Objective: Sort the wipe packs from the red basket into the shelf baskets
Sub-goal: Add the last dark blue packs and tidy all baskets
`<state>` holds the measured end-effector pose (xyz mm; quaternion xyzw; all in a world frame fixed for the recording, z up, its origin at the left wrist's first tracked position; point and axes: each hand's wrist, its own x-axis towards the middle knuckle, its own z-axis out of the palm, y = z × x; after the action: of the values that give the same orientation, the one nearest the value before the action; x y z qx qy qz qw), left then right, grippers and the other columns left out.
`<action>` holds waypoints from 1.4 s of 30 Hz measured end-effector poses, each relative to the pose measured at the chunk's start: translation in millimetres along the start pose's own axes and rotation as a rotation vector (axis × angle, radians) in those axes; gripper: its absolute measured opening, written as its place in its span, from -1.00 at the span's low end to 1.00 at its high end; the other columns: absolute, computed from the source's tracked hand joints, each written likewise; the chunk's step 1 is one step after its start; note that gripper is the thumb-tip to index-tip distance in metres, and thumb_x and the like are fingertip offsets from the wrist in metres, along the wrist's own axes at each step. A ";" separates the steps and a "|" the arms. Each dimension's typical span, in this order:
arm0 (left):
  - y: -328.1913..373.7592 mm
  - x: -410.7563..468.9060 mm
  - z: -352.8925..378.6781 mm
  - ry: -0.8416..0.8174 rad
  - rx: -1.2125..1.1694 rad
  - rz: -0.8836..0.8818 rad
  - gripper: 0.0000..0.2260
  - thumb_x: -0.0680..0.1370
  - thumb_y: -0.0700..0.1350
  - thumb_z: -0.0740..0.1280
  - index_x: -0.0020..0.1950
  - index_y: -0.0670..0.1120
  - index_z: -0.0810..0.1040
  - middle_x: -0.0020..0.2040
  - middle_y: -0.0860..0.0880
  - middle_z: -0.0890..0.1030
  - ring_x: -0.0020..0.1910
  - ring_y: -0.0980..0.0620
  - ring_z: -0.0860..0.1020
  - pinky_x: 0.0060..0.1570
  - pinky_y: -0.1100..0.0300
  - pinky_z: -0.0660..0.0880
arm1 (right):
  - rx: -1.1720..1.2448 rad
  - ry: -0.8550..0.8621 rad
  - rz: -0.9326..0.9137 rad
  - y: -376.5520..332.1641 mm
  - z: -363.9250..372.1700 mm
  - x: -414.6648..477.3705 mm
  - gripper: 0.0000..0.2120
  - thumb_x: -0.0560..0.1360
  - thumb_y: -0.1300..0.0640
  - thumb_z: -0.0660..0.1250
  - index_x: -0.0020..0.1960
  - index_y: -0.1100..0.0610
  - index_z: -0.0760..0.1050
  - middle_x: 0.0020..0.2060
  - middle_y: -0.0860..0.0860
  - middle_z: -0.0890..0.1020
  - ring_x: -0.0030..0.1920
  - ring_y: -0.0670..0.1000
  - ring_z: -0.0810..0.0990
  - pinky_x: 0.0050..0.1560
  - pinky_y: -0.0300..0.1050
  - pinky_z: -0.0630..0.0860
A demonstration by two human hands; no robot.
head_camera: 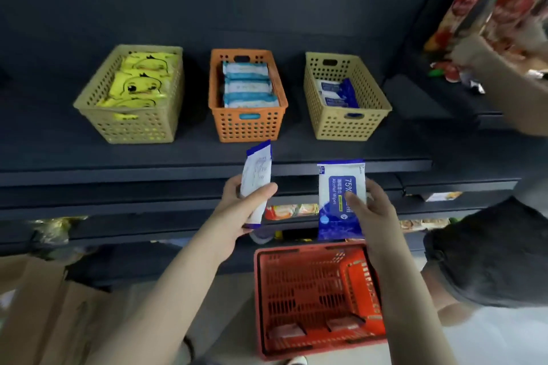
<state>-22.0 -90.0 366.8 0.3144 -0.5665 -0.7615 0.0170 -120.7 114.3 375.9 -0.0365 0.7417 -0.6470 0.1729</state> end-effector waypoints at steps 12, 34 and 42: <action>107.2 12.3 -138.3 -0.301 -0.457 -0.125 -0.57 0.56 0.18 0.16 0.27 -0.06 0.50 0.18 -0.23 0.62 0.16 -0.21 0.58 0.23 -0.09 0.41 | 0.451 -0.067 -0.020 -59.9 144.3 -4.4 -0.54 0.46 0.31 0.36 0.32 0.06 0.46 0.09 0.12 0.67 0.05 0.11 0.67 -0.13 -0.04 0.63; 205.1 196.2 -18.3 -0.119 -0.115 0.046 -0.97 0.56 -0.13 0.34 -0.01 -0.03 0.54 -0.18 -0.02 0.70 -0.24 0.07 0.67 -0.32 0.14 0.61 | 0.506 0.609 -0.072 -121.9 68.5 200.5 -0.90 0.45 0.09 0.47 -0.10 0.08 0.58 -0.14 0.06 0.68 -0.20 -0.03 0.68 -0.28 -0.16 0.63; 215.4 262.6 22.3 -0.069 -0.060 0.064 -0.88 0.56 -0.10 0.35 0.08 0.04 0.50 0.04 -0.05 0.66 -0.05 0.02 0.64 -0.05 0.04 0.61 | 0.053 0.477 -0.018 -129.1 30.8 321.6 -0.78 0.44 0.04 0.47 0.03 0.10 0.57 -0.15 0.02 0.67 -0.18 0.00 0.67 -0.32 -0.15 0.56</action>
<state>-314.8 -248.4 437.9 0.2687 -0.5537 -0.7876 0.0312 -434.8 -24.8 431.0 0.1154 0.7441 -0.6580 -0.0123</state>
